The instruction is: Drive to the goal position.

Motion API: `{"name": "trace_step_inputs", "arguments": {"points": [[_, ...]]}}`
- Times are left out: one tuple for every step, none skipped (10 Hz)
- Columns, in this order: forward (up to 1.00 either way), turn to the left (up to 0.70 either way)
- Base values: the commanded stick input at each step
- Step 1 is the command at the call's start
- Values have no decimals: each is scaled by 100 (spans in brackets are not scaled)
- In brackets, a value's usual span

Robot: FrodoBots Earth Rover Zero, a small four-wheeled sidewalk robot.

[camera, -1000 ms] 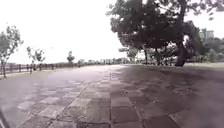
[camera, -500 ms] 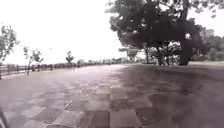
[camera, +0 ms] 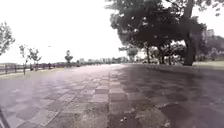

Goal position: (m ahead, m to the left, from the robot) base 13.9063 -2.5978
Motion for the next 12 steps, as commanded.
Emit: {"name": "trace_step_inputs", "arguments": {"points": [[100, 0], [100, 0], [100, 0], [100, 0], [100, 0], [100, 0], [100, 0], [100, 0], [100, 0], [100, 0], [100, 0], [100, 0]]}}
